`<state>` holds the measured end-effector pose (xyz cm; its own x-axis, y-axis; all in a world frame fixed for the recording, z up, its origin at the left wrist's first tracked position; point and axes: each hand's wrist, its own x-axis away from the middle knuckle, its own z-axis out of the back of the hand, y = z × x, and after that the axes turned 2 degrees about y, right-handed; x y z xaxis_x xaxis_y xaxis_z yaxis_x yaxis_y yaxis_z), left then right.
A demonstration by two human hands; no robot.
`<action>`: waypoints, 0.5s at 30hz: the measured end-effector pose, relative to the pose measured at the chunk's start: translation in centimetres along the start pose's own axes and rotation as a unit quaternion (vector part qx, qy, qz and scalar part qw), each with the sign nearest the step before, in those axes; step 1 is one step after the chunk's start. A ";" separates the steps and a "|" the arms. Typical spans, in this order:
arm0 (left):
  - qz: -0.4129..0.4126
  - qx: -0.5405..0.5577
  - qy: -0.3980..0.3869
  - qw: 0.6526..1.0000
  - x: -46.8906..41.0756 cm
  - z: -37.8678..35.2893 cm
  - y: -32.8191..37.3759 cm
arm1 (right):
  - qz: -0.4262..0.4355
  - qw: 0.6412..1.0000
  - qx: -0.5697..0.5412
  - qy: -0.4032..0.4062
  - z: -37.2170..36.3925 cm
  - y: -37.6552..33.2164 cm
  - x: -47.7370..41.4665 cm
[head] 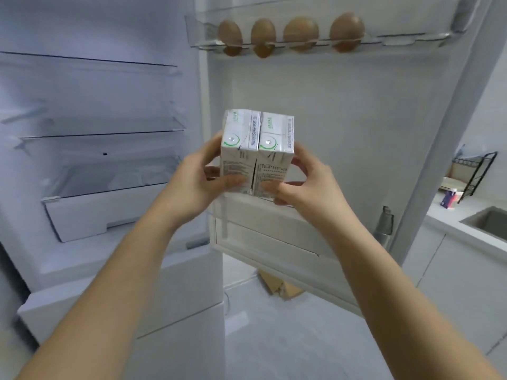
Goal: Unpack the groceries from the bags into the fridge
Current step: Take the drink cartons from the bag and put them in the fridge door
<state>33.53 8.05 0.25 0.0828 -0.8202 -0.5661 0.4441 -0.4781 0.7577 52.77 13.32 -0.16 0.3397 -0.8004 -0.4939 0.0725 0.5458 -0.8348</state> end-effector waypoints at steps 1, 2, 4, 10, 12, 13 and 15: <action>-0.007 -0.007 -0.011 1.000 -1.6 0.7 -0.6 | -0.002 1.000 0.006 0.009 -0.6 0.1 -1.5; -0.011 -0.014 -0.021 1.000 -3.2 1.3 -1.4 | -0.005 1.000 0.013 0.017 -1.3 0.2 -2.8; -0.014 -0.029 -0.041 0.999 -5.9 2.5 -3.5 | -0.020 0.999 0.035 0.027 -2.7 0.8 -5.3; 0.013 -0.089 -0.138 0.986 -10.5 4.4 -9.6 | -0.115 0.983 0.141 -0.019 -5.3 3.1 -9.2; 0.020 -0.102 -0.171 0.980 -11.3 4.7 -10.4 | -0.145 0.978 0.148 -0.023 -6.0 4.4 -9.7; 0.022 -0.107 -0.186 0.976 -11.6 4.8 -10.7 | -0.153 0.977 0.149 -0.023 -6.3 4.9 -9.9; 0.022 -0.116 -0.218 0.969 -12.2 5.0 -11.3 | -0.158 0.974 0.160 -0.031 -6.8 5.9 -10.3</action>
<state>23.07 21.90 0.18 -0.2555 -0.9175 -0.3048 0.6419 -0.3968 0.6561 43.31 23.05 -1.67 0.3083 -0.9297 -0.2013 0.4677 0.3324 -0.8190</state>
